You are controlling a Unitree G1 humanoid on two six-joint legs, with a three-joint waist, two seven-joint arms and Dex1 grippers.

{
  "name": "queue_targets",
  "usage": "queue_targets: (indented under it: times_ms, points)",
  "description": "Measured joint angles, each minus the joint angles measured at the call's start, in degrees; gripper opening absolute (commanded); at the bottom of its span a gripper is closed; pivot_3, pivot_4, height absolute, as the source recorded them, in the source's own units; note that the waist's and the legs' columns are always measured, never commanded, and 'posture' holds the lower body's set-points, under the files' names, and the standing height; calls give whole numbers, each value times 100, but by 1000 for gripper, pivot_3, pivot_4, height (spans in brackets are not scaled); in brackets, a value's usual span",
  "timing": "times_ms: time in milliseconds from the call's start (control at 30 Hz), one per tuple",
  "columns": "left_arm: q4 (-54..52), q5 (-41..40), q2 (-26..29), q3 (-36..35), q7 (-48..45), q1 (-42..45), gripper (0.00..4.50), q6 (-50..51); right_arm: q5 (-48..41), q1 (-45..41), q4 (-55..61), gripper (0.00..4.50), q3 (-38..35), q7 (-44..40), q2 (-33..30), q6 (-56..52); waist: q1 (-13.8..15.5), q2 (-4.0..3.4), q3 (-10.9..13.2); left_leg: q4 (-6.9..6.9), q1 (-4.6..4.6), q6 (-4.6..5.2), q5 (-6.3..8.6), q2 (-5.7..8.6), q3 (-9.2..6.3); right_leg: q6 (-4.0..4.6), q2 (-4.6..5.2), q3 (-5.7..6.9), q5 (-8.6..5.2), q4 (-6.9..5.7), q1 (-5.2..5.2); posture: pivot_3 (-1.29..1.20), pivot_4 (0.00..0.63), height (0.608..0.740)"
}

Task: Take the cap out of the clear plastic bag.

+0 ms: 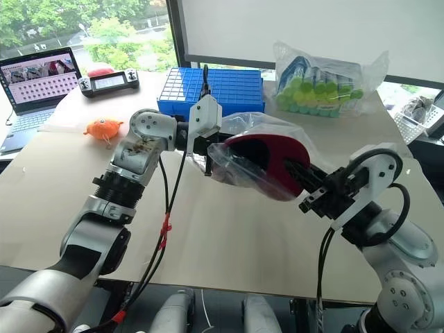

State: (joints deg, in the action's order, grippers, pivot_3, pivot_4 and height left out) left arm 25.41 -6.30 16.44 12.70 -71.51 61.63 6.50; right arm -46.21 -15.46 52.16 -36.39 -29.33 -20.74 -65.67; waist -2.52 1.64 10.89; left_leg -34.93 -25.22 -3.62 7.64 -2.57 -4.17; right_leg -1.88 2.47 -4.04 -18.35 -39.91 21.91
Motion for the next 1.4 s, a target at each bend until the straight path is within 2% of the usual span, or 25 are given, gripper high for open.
queue_targets:
  times_ms: [100,300,400,467,600,700,800,833,900,933,967,1067,1200,1300,1400]
  points:
    - [-2,1,2,2,-2,-22,0,4,-1286,-26,-160,55,-241,613,23,248,8,-1,1,1,-2,0,0,1,0,0,2,0,0,0,0,0,150,729]
    - [21,50,-9,123,-12,-128,0,74,-4481,79,-264,55,-552,1594,-709,1906,12,-2,1,0,-2,1,0,2,-3,0,1,1,0,4,-6,0,150,729]
    - [36,89,-43,273,-19,-180,0,109,-5190,211,-279,55,-679,1814,-824,2693,6,-1,1,-3,-3,2,-1,2,-4,0,0,0,0,5,-6,0,150,729]
    - [37,114,-39,287,11,-181,0,77,-4999,35,-506,55,-701,2212,-725,3237,-24,-2,1,-6,0,5,-3,2,-3,-2,0,-3,1,4,-7,0,150,729]
    - [-29,174,-18,290,142,-376,0,-345,-3595,-325,-1186,55,-465,3048,-717,3943,-25,-17,-8,8,6,16,-10,3,-2,-4,-1,-6,2,4,-2,0,150,729]
    - [-290,205,239,288,194,-942,0,-1033,-1718,-386,-1455,55,430,3285,-1226,4026,-75,-61,-14,20,1,17,-10,3,11,1,-1,-22,3,1,19,0,150,729]
    - [-451,218,539,196,233,-1520,0,-1944,432,-317,-1615,55,1689,2982,-2247,4191,-91,-72,-13,24,-5,18,-10,-2,9,8,-5,-16,-2,1,28,0,150,729]
    - [-493,214,633,124,280,-1721,0,-2399,1330,-206,-1718,55,2266,2755,-2766,4401,-83,-76,-13,27,-4,19,-9,2,11,9,-1,-19,-4,3,29,0,150,729]
    - [-474,162,792,4,276,-1941,0,-3193,2950,21,-2054,55,3237,2381,-3323,4941,-28,-70,-12,19,-9,18,-9,2,11,8,1,-17,-4,10,27,0,150,729]
    - [-457,149,847,-43,253,-1991,0,-3410,3388,126,-2207,55,3528,2262,-3511,5123,-1,-70,-12,19,-8,18,-9,6,12,7,5,-18,-4,10,25,0,150,729]
    - [-345,76,944,-111,211,-2054,0,-3740,4226,249,-2530,55,3971,2091,-3745,5509,45,-69,-11,12,-10,18,-10,6,12,6,6,-15,-4,13,23,0,150,729]
    - [11,-70,1047,-244,131,-2163,0,-4099,5502,456,-3120,55,4582,1910,-4035,6162,94,-69,-12,10,-10,18,-10,9,12,4,9,-14,-4,13,21,0,150,729]
    - [647,-169,1153,-280,-59,-2460,0,-4364,6703,853,-4041,55,5199,1718,-3997,6866,90,-65,-14,14,-8,18,-9,6,12,6,6,-14,-3,13,21,0,150,729]
    - [784,-181,1159,-279,-109,-2492,689,-4392,6877,838,-4153,0,5133,1605,-3736,7024,62,-50,-23,9,1,17,-10,5,9,6,4,-11,-3,8,6,0,150,729]
    - [784,-178,1171,-279,-109,-2533,1684,-4382,6850,834,-4145,0,5100,1412,-3327,7003,6,-37,-31,10,32,17,-9,4,5,5,3,-7,-3,13,-32,0,150,729]
